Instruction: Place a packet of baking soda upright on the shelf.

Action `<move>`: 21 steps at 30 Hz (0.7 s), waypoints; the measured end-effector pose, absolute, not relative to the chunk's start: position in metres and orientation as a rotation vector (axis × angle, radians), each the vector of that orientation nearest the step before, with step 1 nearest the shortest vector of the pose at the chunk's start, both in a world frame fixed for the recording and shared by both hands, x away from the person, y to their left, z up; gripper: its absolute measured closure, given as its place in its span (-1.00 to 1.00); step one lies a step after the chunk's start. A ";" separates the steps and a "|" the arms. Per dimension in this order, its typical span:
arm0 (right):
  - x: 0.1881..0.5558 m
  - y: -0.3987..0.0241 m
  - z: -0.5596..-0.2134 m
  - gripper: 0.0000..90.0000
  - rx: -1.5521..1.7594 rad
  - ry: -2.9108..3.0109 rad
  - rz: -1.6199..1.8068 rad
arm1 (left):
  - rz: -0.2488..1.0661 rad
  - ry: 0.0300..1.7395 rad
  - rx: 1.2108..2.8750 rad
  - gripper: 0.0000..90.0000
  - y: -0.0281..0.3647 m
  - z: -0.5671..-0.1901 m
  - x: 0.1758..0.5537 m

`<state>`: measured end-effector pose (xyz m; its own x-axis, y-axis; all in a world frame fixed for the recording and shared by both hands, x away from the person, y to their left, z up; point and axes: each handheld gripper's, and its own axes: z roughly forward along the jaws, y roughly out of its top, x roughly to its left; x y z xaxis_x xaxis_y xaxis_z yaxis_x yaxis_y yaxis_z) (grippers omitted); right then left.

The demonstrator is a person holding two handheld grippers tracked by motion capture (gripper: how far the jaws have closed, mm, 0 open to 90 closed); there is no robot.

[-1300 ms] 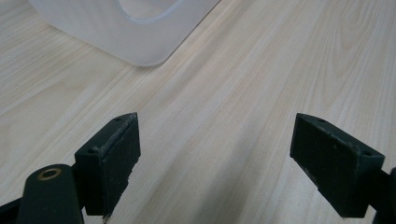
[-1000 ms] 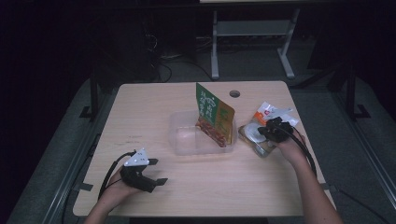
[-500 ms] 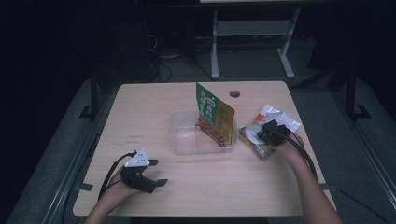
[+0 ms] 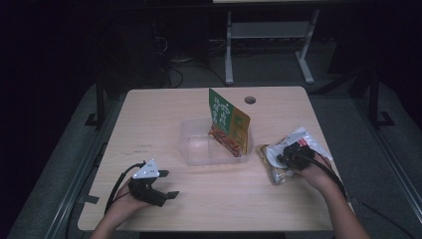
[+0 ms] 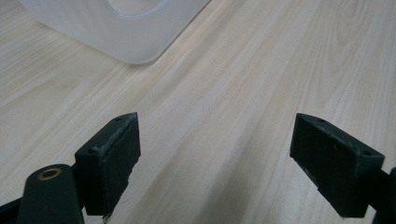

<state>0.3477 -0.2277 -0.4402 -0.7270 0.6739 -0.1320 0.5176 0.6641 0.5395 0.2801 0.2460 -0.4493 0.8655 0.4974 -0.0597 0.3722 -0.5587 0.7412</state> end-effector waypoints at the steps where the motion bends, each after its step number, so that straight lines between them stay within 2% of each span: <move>1: 0.348 -0.228 -0.440 1.00 0.947 2.561 0.686 | 0.198 0.626 2.225 -0.65 0.246 -0.449 0.280; 21: 0.333 -0.217 -0.439 1.00 0.742 2.684 0.737 | 0.191 0.618 2.228 -0.65 0.244 -0.450 0.279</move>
